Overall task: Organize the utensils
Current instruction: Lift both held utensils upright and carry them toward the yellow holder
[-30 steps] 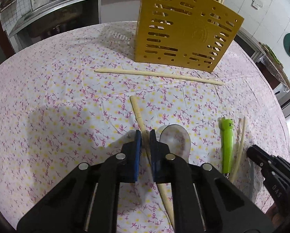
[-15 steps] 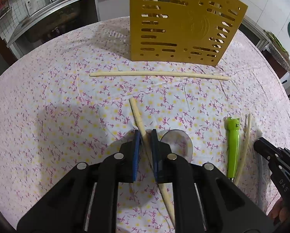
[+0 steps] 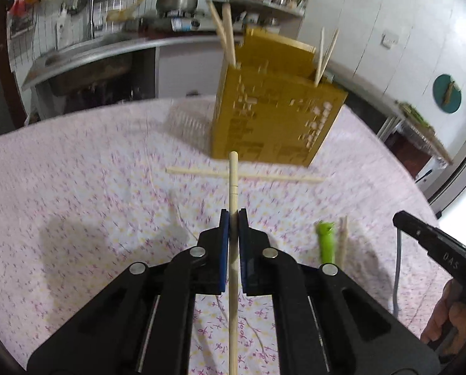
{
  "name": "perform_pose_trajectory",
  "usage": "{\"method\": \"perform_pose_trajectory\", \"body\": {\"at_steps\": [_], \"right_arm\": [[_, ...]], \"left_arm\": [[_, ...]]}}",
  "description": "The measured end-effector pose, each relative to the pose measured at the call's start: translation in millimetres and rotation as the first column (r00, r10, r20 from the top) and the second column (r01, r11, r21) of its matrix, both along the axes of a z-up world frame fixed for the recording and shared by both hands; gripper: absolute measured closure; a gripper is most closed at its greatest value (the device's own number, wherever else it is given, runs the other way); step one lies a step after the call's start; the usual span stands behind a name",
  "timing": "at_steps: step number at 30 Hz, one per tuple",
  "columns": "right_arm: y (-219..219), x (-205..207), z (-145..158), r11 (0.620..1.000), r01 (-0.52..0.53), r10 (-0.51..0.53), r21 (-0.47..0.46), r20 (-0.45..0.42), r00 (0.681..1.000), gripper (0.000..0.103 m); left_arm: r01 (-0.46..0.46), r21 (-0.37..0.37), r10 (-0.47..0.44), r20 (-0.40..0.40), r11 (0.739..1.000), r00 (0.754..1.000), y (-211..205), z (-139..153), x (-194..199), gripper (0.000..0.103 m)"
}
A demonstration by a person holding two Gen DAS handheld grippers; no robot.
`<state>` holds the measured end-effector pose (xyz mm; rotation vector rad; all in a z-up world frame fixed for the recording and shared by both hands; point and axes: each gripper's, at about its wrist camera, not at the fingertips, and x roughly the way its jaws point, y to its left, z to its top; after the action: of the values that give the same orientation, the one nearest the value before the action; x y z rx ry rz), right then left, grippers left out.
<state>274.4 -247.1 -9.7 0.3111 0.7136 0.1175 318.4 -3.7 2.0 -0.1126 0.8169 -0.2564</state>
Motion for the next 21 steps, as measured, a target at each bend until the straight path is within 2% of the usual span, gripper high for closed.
{"method": "perform_pose_trajectory", "body": {"at_steps": [5,9,13,16,21], "right_arm": [[5.7,-10.0,30.3,1.0,0.003,0.001,-0.031,0.117,0.993,0.095],[11.8,-14.4,54.3,0.998,0.006,0.005,-0.058,0.198,0.98,0.095],[15.8,-14.1,72.3,0.997,0.006,0.012,-0.076,0.244,0.97,0.095],[17.4,-6.6,85.8,0.997,0.006,0.016,-0.08,0.266,0.964,0.095],[18.1,6.5,101.9,0.995,0.007,0.021,-0.095,0.29,0.957,0.095]], "left_arm": [[0.012,-0.065,-0.004,0.118,0.998,0.993,9.4,28.3,-19.4,0.098],[0.021,-0.06,-0.009,0.186,0.998,0.982,6.2,46.4,-28.2,0.098],[0.027,-0.048,-0.012,0.295,0.998,0.955,0.9,70.3,-39.3,0.098],[0.031,-0.042,-0.015,0.326,0.999,0.945,-4.1,80.2,-35.4,0.098],[0.047,-0.058,-0.026,0.33,0.997,0.944,-7.6,87.6,-21.5,0.098]]}}
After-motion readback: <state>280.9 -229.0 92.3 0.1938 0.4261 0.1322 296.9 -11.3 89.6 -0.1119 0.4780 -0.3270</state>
